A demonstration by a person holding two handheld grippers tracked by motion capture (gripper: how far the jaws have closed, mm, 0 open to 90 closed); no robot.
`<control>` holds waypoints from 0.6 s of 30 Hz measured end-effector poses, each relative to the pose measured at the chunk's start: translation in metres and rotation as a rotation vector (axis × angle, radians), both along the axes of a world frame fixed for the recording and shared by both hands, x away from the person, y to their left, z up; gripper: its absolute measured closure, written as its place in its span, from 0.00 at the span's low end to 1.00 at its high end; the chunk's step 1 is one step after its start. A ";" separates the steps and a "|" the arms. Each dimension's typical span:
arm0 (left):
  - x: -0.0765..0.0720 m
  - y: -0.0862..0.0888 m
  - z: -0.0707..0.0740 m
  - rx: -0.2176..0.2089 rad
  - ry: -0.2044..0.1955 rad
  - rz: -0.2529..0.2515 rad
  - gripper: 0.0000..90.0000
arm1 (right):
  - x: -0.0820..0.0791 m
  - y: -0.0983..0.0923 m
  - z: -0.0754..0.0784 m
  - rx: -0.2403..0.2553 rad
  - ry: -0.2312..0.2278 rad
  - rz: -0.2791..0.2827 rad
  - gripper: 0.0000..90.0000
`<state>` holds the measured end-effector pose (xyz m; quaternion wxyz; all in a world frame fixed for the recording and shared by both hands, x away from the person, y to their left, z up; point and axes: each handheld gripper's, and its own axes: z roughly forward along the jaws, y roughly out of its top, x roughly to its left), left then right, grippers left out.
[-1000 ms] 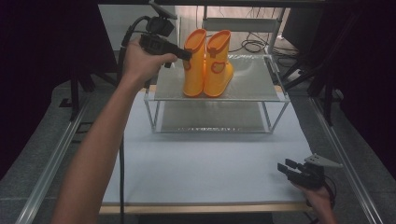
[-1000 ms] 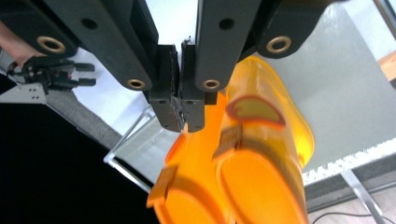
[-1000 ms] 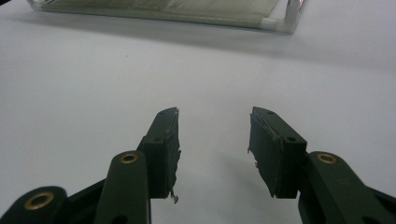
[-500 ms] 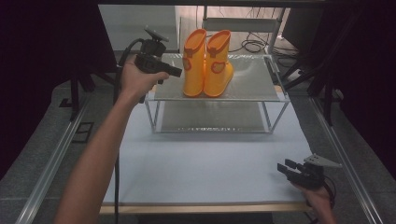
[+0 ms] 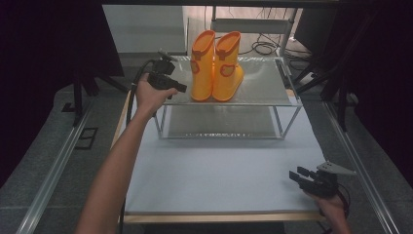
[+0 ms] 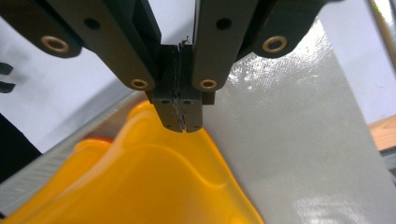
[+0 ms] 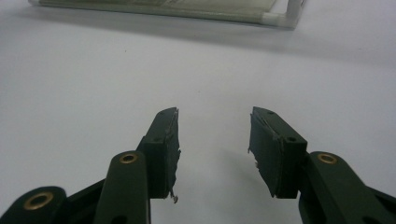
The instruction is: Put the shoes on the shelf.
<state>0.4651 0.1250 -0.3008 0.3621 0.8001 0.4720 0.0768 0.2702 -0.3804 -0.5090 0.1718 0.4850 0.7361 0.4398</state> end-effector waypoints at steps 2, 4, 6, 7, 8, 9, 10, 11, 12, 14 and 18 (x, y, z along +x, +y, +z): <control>0.004 -0.001 -0.006 0.002 0.010 0.001 1.00 | 0.000 -0.001 0.000 0.002 0.000 -0.003 0.58; 0.006 -0.001 -0.010 0.005 0.016 0.002 1.00 | 0.000 -0.001 -0.001 0.001 -0.002 -0.003 0.58; 0.009 0.000 -0.013 0.005 0.020 0.005 1.00 | 0.001 -0.001 -0.001 0.002 0.002 -0.006 0.58; 0.010 0.000 -0.015 0.007 0.022 0.007 1.00 | 0.001 -0.001 -0.002 0.000 0.002 -0.006 0.58; 0.011 -0.001 -0.017 0.008 0.026 0.012 1.00 | 0.001 -0.001 -0.002 0.000 0.003 -0.006 0.58; 0.012 -0.001 -0.019 0.007 0.029 0.014 1.00 | 0.001 -0.001 -0.002 -0.001 0.003 -0.006 0.58; 0.012 -0.001 -0.019 0.007 0.029 0.014 1.00 | 0.001 -0.001 -0.002 -0.001 0.003 -0.006 0.58; 0.014 -0.002 -0.022 0.003 0.036 0.016 1.00 | 0.001 -0.001 -0.002 -0.001 0.003 -0.007 0.58; 0.014 -0.003 -0.023 0.006 0.037 0.014 1.00 | 0.001 -0.002 -0.002 0.000 0.002 -0.008 0.58; 0.015 -0.007 -0.025 0.006 0.037 0.012 1.00 | 0.001 -0.002 -0.002 0.000 0.001 -0.009 0.58; 0.015 -0.012 -0.027 0.003 0.035 0.008 1.00 | 0.001 -0.002 -0.003 0.000 0.007 -0.012 0.58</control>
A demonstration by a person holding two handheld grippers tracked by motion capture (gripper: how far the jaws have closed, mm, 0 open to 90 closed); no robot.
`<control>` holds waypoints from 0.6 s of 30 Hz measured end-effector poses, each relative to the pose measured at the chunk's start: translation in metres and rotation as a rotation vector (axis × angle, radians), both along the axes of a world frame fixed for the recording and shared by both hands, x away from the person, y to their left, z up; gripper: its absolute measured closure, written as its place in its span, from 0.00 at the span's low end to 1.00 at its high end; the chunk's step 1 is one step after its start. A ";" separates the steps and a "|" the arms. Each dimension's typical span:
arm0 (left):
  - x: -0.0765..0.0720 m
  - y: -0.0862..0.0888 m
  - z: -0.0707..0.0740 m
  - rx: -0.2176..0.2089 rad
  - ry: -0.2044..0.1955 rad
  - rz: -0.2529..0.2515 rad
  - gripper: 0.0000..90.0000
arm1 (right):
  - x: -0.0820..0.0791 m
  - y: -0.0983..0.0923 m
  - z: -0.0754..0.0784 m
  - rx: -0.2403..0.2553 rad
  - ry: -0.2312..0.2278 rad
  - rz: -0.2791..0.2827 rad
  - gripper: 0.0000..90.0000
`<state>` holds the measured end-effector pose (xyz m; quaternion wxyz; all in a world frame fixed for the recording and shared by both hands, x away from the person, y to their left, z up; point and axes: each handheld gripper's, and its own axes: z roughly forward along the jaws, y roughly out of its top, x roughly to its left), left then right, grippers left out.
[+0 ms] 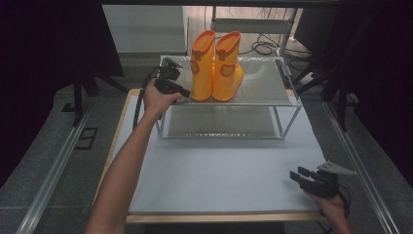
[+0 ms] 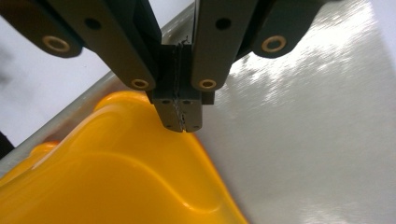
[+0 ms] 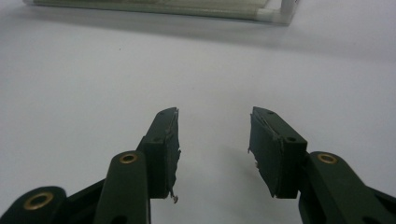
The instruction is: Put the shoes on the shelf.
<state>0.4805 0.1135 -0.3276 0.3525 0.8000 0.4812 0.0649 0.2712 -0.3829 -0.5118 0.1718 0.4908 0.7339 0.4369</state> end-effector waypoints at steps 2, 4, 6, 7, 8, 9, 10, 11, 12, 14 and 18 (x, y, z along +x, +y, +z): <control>0.000 -0.001 0.001 -0.002 0.000 0.004 1.00 | 0.000 0.000 0.000 -0.003 0.001 0.000 0.58; 0.000 -0.002 0.001 -0.008 -0.001 0.005 1.00 | 0.000 0.000 0.000 -0.002 -0.001 0.000 0.58; -0.001 -0.003 0.000 -0.013 -0.003 0.006 1.00 | 0.000 0.001 0.000 -0.001 -0.002 0.001 0.58; -0.001 -0.003 0.000 -0.015 -0.002 0.007 1.00 | 0.000 0.001 0.000 -0.001 -0.003 0.002 0.58; -0.001 -0.003 0.000 -0.017 -0.001 0.008 1.00 | 0.000 0.001 0.000 -0.002 -0.003 0.003 0.58; -0.001 -0.003 0.001 -0.022 -0.002 0.011 1.00 | 0.000 0.001 0.000 0.000 -0.002 0.001 0.58; -0.001 -0.003 0.001 -0.025 -0.002 0.012 1.00 | 0.000 0.000 0.001 0.001 -0.002 0.000 0.58; -0.002 -0.004 0.001 -0.026 -0.004 0.016 1.00 | 0.000 0.000 0.000 0.000 -0.005 0.001 0.58; -0.002 -0.004 0.001 -0.027 -0.006 0.019 1.00 | 0.000 0.000 0.001 0.000 -0.005 0.001 0.58; -0.003 -0.005 0.002 -0.028 -0.005 0.022 1.00 | 0.000 0.001 0.001 0.003 -0.003 0.001 0.58; -0.004 -0.012 0.002 -0.035 -0.002 0.006 1.00 | 0.000 0.002 0.001 0.002 -0.006 0.007 0.58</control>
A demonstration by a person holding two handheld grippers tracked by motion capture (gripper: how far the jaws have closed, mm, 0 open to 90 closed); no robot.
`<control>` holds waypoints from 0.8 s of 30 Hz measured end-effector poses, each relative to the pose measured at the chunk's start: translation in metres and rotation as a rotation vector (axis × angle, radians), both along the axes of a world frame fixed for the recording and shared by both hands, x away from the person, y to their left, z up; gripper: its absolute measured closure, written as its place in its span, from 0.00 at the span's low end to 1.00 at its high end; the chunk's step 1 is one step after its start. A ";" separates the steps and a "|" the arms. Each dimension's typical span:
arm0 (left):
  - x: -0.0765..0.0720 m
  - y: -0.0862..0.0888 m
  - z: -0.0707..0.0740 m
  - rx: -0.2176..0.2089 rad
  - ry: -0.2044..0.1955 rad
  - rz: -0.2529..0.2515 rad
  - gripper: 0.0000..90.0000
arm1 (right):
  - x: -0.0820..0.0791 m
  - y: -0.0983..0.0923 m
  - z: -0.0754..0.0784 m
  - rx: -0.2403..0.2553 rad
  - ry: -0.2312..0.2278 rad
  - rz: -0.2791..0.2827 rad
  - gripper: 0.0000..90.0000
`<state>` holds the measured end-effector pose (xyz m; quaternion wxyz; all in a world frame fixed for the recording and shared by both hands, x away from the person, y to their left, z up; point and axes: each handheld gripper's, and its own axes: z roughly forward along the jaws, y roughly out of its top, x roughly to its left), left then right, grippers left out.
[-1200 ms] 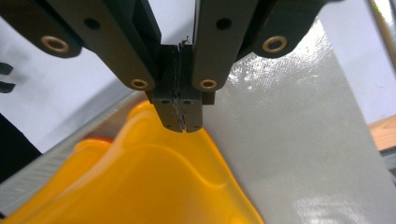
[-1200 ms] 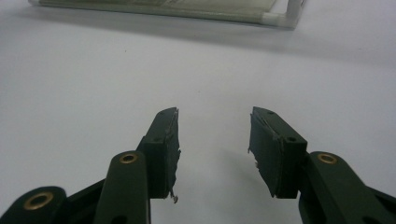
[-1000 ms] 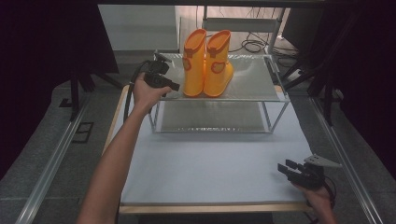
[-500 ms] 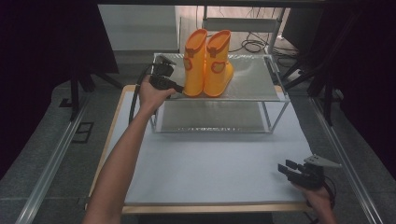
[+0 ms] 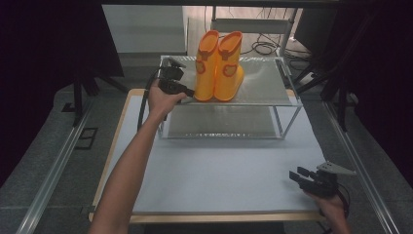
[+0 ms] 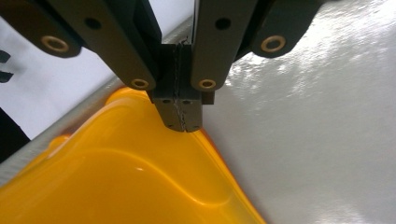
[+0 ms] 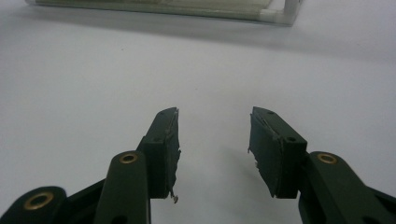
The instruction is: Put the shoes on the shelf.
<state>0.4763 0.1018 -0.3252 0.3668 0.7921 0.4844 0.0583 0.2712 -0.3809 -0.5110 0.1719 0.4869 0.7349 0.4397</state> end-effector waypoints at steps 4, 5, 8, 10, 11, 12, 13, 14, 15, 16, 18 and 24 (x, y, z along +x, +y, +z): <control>-0.001 -0.008 0.001 -0.004 0.004 -0.012 1.00 | -0.001 0.000 0.001 0.005 0.000 0.000 0.58; -0.002 -0.010 0.001 -0.010 0.003 -0.012 1.00 | -0.001 0.000 0.001 0.007 0.001 0.000 0.58; -0.002 -0.017 0.002 -0.015 0.010 -0.036 1.00 | -0.001 0.000 0.001 0.006 -0.002 0.002 0.58; -0.003 -0.022 0.003 -0.010 0.010 -0.047 1.00 | -0.001 0.000 0.001 0.006 -0.003 0.003 0.58; -0.003 -0.024 0.003 -0.016 0.011 -0.046 1.00 | -0.001 0.000 0.002 0.007 -0.004 0.003 0.58; -0.003 -0.026 0.003 -0.019 0.011 -0.050 1.00 | -0.001 0.000 0.002 0.007 -0.003 0.003 0.58; -0.003 -0.028 0.003 -0.021 0.013 -0.049 1.00 | -0.001 0.000 0.002 0.008 -0.004 0.004 0.58; -0.003 -0.029 0.003 -0.019 0.012 -0.057 1.00 | -0.001 0.000 0.002 0.009 -0.004 0.005 0.58; -0.004 -0.031 0.002 -0.027 0.013 -0.055 1.00 | -0.001 0.000 0.002 0.010 -0.004 0.006 0.58; -0.004 -0.032 0.002 -0.025 0.010 -0.053 1.00 | -0.001 0.001 0.002 0.010 -0.004 0.007 0.58; -0.004 -0.032 0.002 -0.029 0.013 -0.051 1.00 | -0.001 0.001 0.002 0.008 -0.005 0.010 0.58; -0.004 -0.027 -0.001 -0.061 0.016 -0.052 1.00 | 0.000 0.004 0.001 0.004 -0.001 0.020 0.58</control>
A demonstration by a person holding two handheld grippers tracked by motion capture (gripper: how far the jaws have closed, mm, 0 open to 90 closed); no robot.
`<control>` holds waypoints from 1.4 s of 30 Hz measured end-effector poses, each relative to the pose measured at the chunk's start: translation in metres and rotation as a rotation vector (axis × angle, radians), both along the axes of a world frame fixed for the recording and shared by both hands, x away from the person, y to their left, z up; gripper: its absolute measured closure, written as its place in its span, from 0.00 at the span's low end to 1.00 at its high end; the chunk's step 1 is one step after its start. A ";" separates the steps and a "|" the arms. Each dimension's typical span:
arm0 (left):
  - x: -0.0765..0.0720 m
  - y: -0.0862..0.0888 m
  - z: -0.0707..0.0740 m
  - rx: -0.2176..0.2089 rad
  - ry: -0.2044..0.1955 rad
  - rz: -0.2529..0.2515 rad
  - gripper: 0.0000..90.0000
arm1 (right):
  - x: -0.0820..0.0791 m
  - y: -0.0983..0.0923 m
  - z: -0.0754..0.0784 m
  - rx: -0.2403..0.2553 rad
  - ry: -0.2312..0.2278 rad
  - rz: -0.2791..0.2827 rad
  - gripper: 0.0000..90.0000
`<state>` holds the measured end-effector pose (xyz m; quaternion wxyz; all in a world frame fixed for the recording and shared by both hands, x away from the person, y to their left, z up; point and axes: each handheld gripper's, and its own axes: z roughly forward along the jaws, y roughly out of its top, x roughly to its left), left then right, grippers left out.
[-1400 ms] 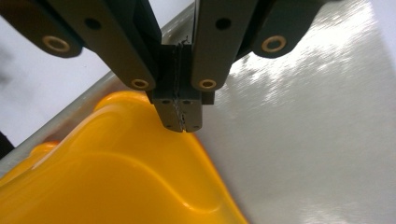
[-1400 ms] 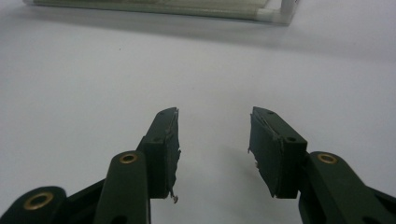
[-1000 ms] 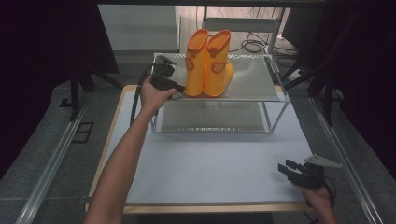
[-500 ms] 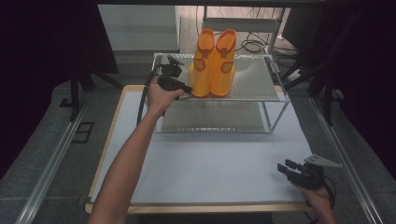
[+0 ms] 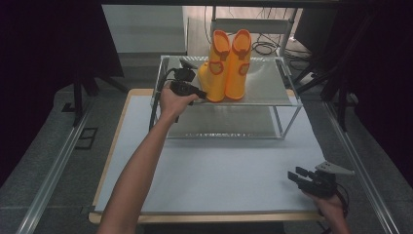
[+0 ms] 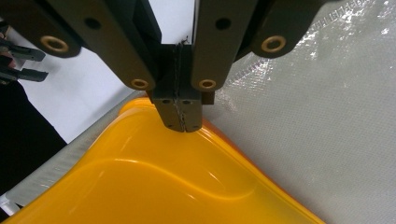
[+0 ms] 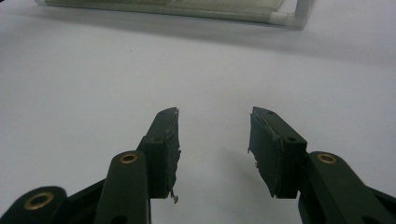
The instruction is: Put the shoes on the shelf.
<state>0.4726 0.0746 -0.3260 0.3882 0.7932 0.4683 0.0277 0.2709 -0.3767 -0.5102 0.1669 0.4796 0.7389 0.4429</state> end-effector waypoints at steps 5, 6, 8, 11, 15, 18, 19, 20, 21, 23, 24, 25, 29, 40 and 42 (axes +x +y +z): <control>0.000 0.003 0.000 0.006 -0.008 0.000 0.96 | -0.001 -0.001 0.001 0.004 -0.001 -0.005 0.58; 0.000 0.005 0.001 0.005 -0.012 -0.002 0.95 | -0.001 -0.002 0.001 0.004 -0.002 -0.006 0.58; 0.000 0.007 0.002 -0.003 -0.019 0.007 0.93 | -0.001 -0.002 0.001 0.005 -0.003 -0.009 0.58; -0.002 0.012 0.004 0.000 -0.024 0.004 0.90 | -0.001 -0.003 0.001 0.004 -0.006 -0.012 0.58; -0.009 0.020 0.008 -0.012 -0.042 0.001 0.87 | -0.001 -0.005 0.001 0.008 -0.005 -0.016 0.58; -0.015 0.026 0.011 -0.026 -0.045 -0.004 0.83 | -0.001 -0.005 0.001 0.006 -0.003 -0.017 0.58; -0.018 0.028 0.011 -0.025 -0.049 -0.007 0.83 | -0.001 -0.004 0.001 0.005 -0.004 -0.017 0.58; -0.020 0.030 0.012 -0.025 -0.053 -0.013 0.81 | -0.001 -0.004 0.001 0.003 -0.006 -0.016 0.58; -0.022 0.033 0.013 -0.028 -0.053 -0.016 0.80 | -0.001 -0.004 0.001 0.005 -0.006 -0.016 0.58; -0.024 0.035 0.013 -0.036 -0.057 -0.016 0.78 | -0.001 -0.004 0.001 0.005 -0.005 -0.018 0.58; -0.028 0.039 0.014 -0.055 -0.059 -0.021 0.76 | -0.001 -0.003 0.001 0.006 -0.003 -0.017 0.58; -0.030 0.042 0.014 -0.064 -0.058 -0.022 0.75 | -0.001 -0.003 0.001 0.002 -0.005 -0.015 0.58; -0.037 0.050 0.015 -0.083 -0.056 -0.063 0.73 | -0.001 -0.002 0.001 0.000 -0.006 -0.013 0.58; -0.075 0.071 0.004 -0.083 -0.080 -0.121 0.71 | -0.002 -0.002 0.002 -0.002 -0.007 -0.012 0.58; -0.083 0.076 0.000 -0.076 -0.089 -0.127 0.71 | -0.002 -0.001 0.002 0.000 -0.006 -0.012 0.58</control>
